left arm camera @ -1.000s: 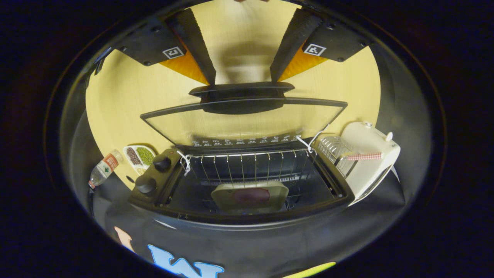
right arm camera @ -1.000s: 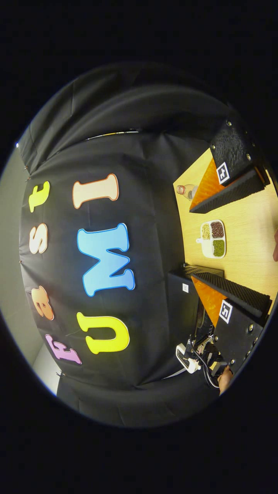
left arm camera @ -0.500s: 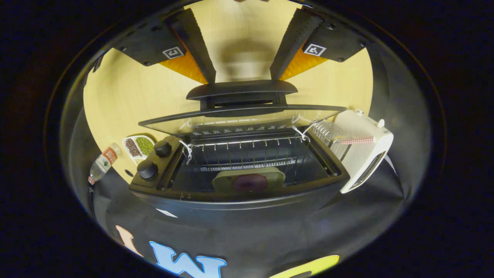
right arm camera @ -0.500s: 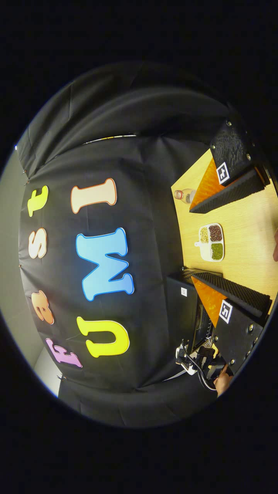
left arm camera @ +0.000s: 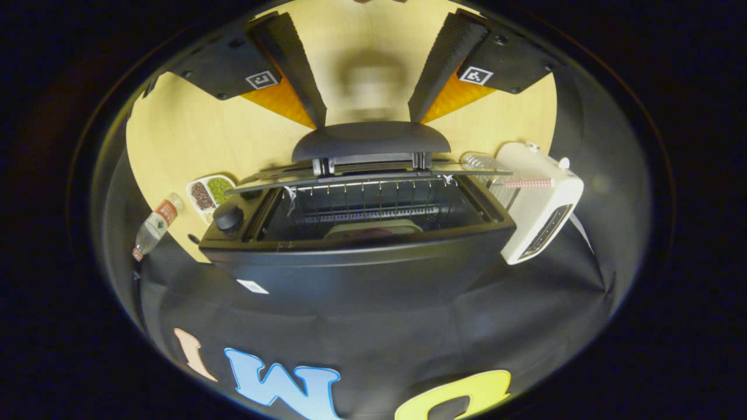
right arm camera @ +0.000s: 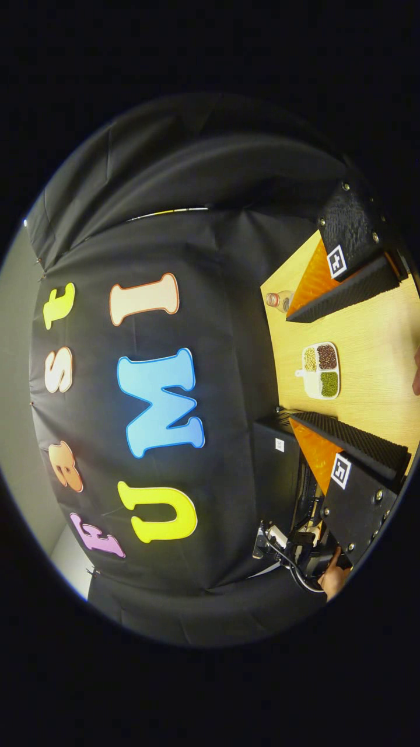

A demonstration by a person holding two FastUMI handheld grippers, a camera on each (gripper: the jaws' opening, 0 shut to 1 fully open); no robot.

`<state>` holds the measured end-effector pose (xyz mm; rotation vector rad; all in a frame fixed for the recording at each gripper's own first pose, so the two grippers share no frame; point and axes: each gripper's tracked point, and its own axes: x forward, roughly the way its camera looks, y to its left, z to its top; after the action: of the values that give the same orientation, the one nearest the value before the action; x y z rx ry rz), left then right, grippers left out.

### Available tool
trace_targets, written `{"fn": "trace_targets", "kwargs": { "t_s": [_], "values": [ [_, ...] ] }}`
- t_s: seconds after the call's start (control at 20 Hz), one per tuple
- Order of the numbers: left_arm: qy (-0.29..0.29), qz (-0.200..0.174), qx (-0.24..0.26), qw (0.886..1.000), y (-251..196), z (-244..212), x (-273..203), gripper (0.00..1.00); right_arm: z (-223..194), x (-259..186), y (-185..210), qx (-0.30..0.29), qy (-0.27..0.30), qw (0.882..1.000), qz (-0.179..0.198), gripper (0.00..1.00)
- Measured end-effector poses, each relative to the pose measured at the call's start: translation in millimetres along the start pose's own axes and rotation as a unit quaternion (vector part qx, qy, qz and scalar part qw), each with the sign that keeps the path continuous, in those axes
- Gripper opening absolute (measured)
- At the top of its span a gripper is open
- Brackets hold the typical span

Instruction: Open the electric oven with the left hand, put the food in, and close the electric oven.

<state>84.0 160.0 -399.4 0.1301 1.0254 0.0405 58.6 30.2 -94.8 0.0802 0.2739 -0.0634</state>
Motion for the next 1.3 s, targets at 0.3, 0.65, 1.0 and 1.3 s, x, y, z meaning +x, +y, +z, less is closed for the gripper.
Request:
{"fn": "trace_targets", "kwargs": {
  "t_s": [0.3, 0.65, 1.0, 1.3],
  "values": [
    [-0.039, -0.004, 0.014, 0.999, -10.5, 19.3, -25.8, 0.96, 1.4, -6.2, -0.3, -0.002, -0.003, 1.0, 0.001, 0.93],
    [-0.265, -0.002, -0.005, 0.964, -39.7, 115.2, -158.7, 1.0, 39.4, -20.2, 9.2, -0.023, -0.06, 0.998, 0.022, 0.93],
    [-0.421, -0.025, -0.042, 0.906, -66.9, 168.3, -321.4, 1.0, 106.9, -51.5, 33.9, 0.005, -0.122, 0.99, 0.063, 0.93],
    [-0.436, -0.012, -0.035, 0.899, -55.8, 166.8, -351.8, 0.98, 116.3, -62.9, 42.3, -0.016, -0.139, 0.988, 0.067, 0.94]
  ]
}}
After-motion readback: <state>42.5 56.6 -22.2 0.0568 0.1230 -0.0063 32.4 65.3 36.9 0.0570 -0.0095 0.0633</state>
